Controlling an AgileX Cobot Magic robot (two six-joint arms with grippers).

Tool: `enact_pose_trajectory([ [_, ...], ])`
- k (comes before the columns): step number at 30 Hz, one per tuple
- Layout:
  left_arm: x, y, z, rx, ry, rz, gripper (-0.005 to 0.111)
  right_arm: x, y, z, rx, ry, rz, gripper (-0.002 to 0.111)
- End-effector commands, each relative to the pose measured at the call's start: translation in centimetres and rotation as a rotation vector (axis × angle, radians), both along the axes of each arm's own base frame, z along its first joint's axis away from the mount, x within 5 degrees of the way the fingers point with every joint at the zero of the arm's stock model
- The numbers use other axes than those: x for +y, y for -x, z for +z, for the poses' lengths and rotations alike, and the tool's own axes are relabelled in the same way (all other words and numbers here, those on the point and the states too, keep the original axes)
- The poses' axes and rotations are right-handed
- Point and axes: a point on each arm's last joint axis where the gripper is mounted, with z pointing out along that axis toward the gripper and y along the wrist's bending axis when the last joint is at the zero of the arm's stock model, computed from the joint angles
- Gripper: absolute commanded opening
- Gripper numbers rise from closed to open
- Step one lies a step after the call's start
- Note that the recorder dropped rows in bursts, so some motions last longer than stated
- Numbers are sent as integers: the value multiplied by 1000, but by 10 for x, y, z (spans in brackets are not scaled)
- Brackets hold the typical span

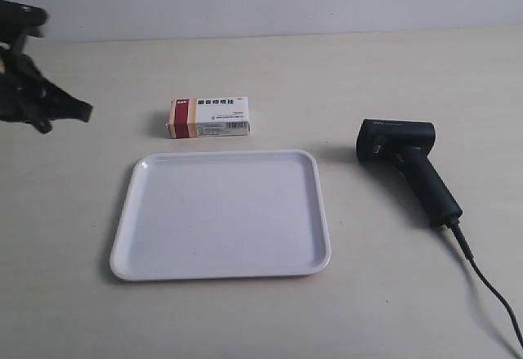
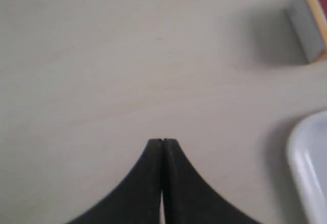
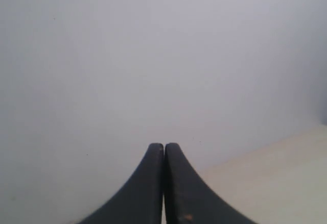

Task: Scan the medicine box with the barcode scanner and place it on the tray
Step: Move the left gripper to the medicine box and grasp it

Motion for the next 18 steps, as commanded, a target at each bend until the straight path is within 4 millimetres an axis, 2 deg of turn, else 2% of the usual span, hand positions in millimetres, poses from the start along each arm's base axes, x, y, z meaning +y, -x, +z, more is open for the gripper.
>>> enact_pose_trajectory([
  [1,-42,-23,6,145,140,-317,0,-1,1,2,-36,51,-18,1],
  [4,-60,-36,21,49,264,-596,0,0,1,2,-35,63,-18,1],
  [7,-67,-45,23,-82,313,-699,1,0,1,1,-34,78,-20,1],
  [9,-72,-50,20,-146,351,-735,10,0,1,1,-34,83,-21,1],
  [10,-74,-52,16,-160,379,-722,17,0,1,1,-34,83,-21,1],
  [13,-77,-60,5,-186,429,-682,53,0,1,1,-33,83,-21,1],
  [14,-78,-62,-3,-183,432,-683,71,0,1,1,-33,83,-21,1],
  [16,-78,-63,-14,-193,388,-747,97,0,1,1,-30,83,-20,1],
  [17,-79,-63,-23,-188,380,-785,105,0,1,1,-27,83,-19,1],
  [18,-80,-64,-30,-194,374,-812,104,0,1,1,-27,83,-19,1],
])
